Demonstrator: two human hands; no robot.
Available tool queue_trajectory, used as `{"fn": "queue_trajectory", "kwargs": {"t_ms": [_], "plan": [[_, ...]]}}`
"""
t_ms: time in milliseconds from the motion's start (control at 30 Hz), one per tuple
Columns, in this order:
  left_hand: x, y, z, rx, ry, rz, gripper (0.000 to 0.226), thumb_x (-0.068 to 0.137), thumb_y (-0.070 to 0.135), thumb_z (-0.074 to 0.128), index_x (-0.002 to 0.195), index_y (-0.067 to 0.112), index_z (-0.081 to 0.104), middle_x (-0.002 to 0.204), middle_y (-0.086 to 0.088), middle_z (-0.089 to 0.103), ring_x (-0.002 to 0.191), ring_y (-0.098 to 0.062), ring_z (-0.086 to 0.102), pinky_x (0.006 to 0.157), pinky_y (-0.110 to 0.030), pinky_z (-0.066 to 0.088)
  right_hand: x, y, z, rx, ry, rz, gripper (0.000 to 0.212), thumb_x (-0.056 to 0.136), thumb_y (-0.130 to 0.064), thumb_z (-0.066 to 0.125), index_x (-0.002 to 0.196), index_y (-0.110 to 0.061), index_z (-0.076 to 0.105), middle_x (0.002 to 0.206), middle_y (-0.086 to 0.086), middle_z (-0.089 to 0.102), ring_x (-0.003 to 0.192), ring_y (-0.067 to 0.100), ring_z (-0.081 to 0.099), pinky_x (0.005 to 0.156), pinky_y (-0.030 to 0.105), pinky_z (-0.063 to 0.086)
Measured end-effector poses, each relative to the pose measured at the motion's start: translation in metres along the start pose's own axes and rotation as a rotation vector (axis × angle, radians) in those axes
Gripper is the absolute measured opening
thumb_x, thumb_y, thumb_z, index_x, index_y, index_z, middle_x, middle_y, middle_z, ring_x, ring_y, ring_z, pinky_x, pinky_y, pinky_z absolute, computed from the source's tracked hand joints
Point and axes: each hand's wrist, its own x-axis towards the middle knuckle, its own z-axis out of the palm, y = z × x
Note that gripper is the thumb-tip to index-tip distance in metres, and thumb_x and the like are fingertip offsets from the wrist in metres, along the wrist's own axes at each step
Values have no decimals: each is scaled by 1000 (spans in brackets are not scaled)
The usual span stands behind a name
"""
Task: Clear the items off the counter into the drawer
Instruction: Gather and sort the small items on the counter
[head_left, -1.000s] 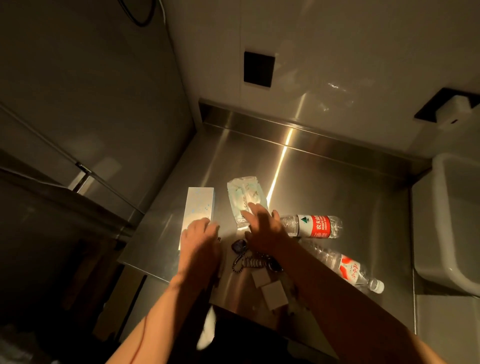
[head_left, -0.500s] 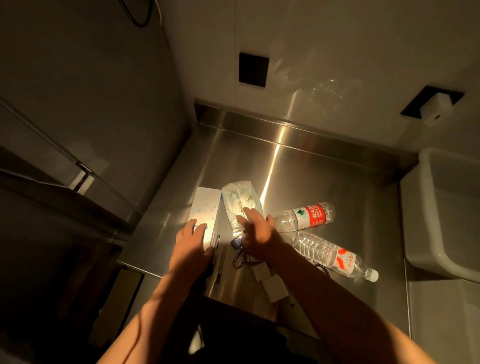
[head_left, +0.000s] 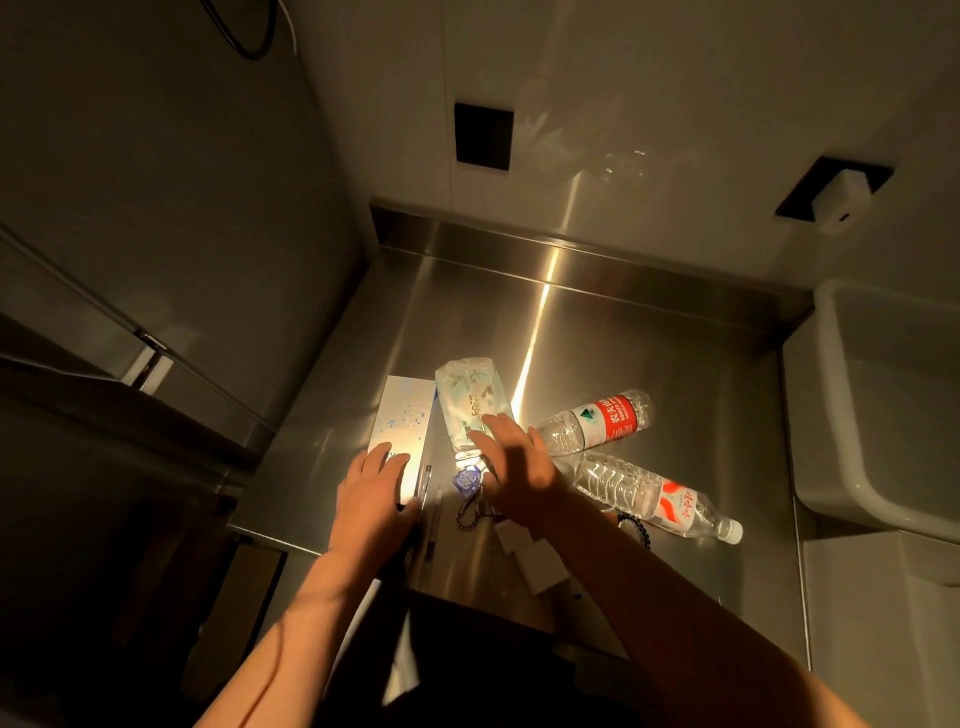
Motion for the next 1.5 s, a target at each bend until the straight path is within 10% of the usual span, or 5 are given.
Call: {"fn": "queue_trajectory", "kwargs": {"t_ms": [100,767,933,1167,1500], "plan": [[-7,3,-1,45,100,46,53,82,38,70,132,27,58,143,2,50,135,-24,38,111,-43,36,-7,7,2,83,217,-65,32,76,9,76,108,8,74,115,27,69,111,40,69,76,51,61],[-63,25,14,-77,163,-26,36,84,31,66,120,26,66,121,3,61,115,-22,48,98,-37,44,-24,-6,-3,237,206,-163,37,65,18,64,101,13,72,107,28,69,101,40,68,84,45,55],[-78,25,20,-62,122,-77,32,85,38,63,116,29,64,115,2,60,105,-23,50,83,-36,46,-8,-14,-6,326,-329,61,43,87,-7,61,129,-12,63,134,7,59,123,25,52,104,39,43],[-88,22,41,-36,172,-141,32,86,53,68,98,24,70,90,6,62,74,-11,54,62,-22,49,2,-19,4,390,-437,63,34,80,-4,58,112,-10,68,121,4,63,115,24,55,98,37,45],[-80,14,55,-107,102,-166,53,90,48,67,133,20,58,133,-4,55,124,-20,50,98,-32,53,8,-20,18,307,-449,37,30,92,-10,52,115,-2,69,113,15,66,105,31,62,92,42,53]]}}
